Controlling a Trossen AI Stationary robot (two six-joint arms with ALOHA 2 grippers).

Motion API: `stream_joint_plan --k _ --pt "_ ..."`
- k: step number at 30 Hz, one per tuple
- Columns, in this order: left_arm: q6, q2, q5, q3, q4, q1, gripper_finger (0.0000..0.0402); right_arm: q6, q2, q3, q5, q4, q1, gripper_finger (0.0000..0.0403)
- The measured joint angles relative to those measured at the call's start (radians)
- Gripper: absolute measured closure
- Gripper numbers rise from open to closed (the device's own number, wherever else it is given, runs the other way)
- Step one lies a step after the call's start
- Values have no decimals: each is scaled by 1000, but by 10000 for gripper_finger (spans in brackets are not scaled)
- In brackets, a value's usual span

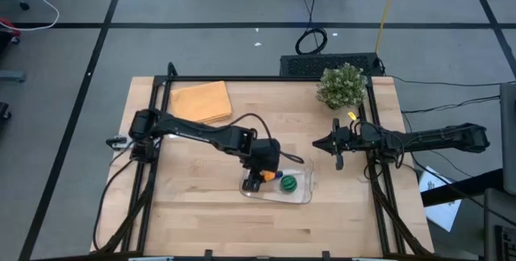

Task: Pick and placing Produce into tupperware
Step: Put the orange croissant into the transparent bin

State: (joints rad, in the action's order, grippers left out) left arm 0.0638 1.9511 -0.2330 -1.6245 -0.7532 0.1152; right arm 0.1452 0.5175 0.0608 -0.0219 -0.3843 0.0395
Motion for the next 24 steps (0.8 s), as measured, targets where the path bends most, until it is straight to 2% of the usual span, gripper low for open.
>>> stream_joint_plan --k 9,17,24 --pt "57 26 -8 0 2 14 190 -4 0 0 0 0 0 387" --pt "-35 26 -6 0 47 19 190 -4 0 0 0 -9 0 387" --pt "-67 26 68 0 71 51 190 -4 0 0 0 -8 0 387"
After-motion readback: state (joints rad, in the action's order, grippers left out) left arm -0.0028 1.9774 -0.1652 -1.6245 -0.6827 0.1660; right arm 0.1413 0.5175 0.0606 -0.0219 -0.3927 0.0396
